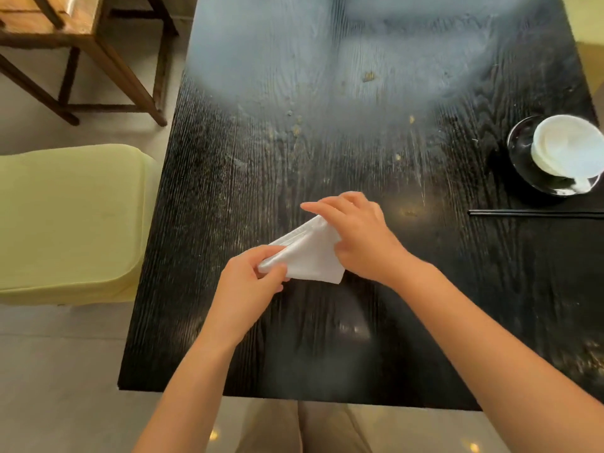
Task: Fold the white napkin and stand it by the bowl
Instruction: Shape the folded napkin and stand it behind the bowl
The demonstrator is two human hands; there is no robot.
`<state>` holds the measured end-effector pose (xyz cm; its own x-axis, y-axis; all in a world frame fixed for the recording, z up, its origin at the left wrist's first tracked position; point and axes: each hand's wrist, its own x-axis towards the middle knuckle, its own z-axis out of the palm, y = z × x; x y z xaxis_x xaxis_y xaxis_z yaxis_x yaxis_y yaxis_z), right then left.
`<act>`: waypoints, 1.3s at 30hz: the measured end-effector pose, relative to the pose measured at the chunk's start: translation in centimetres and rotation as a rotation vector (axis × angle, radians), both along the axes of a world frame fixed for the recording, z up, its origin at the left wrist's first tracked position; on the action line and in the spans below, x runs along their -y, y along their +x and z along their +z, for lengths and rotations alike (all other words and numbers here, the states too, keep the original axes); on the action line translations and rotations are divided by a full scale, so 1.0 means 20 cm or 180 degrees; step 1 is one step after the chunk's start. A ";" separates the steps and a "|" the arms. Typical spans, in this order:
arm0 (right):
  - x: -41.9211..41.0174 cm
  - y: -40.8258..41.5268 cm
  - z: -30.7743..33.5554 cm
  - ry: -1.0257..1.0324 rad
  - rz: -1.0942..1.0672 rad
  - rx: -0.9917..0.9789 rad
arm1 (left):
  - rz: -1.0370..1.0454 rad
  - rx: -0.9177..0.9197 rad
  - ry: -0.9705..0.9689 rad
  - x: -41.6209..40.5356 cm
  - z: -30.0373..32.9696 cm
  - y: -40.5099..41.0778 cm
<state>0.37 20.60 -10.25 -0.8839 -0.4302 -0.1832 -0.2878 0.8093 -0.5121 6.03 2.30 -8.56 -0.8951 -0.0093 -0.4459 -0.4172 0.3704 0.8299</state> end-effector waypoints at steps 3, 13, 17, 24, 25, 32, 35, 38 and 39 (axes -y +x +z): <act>-0.03 -0.21 -0.04 0.0896 0.0906 0.0439 | -0.0061 -0.0101 -0.0201 0.06 -0.05 -0.03; -0.13 -0.22 -0.23 0.0098 0.0088 0.0201 | 0.0384 -0.0784 -0.0926 0.08 -0.24 -0.12; -0.15 -0.19 -0.30 -0.0251 -0.0217 -0.0127 | 0.0479 -0.0948 -0.1186 0.08 -0.34 -0.13; -0.13 -0.17 -0.36 -0.0305 -0.0390 -0.0436 | 0.0760 -0.0958 -0.1259 0.06 -0.42 -0.07; -0.13 -0.16 -0.37 -0.0304 -0.0413 -0.0479 | 0.0776 -0.1003 -0.1277 0.06 -0.43 -0.07; -0.13 -0.10 -0.40 -0.0317 -0.0484 -0.0878 | 0.0669 -0.1166 -0.1563 0.09 -0.48 -0.15; -0.13 -0.09 -0.42 -0.0305 -0.0555 -0.0972 | 0.0619 -0.1096 -0.1600 0.09 -0.47 -0.17; -0.12 -0.09 -0.42 -0.0331 -0.0668 -0.1009 | 0.0676 -0.1168 -0.2059 0.03 -0.43 -0.17; -0.12 -0.09 -0.42 -0.0345 -0.0666 -0.1017 | 0.0525 -0.1260 -0.2255 -0.02 -0.41 -0.15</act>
<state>-1.43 23.02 -18.73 -0.9597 -0.2365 0.1519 -0.2811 0.8135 -0.5091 2.95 2.79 -16.83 -0.9472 -0.3145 0.0630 -0.2379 0.8205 0.5198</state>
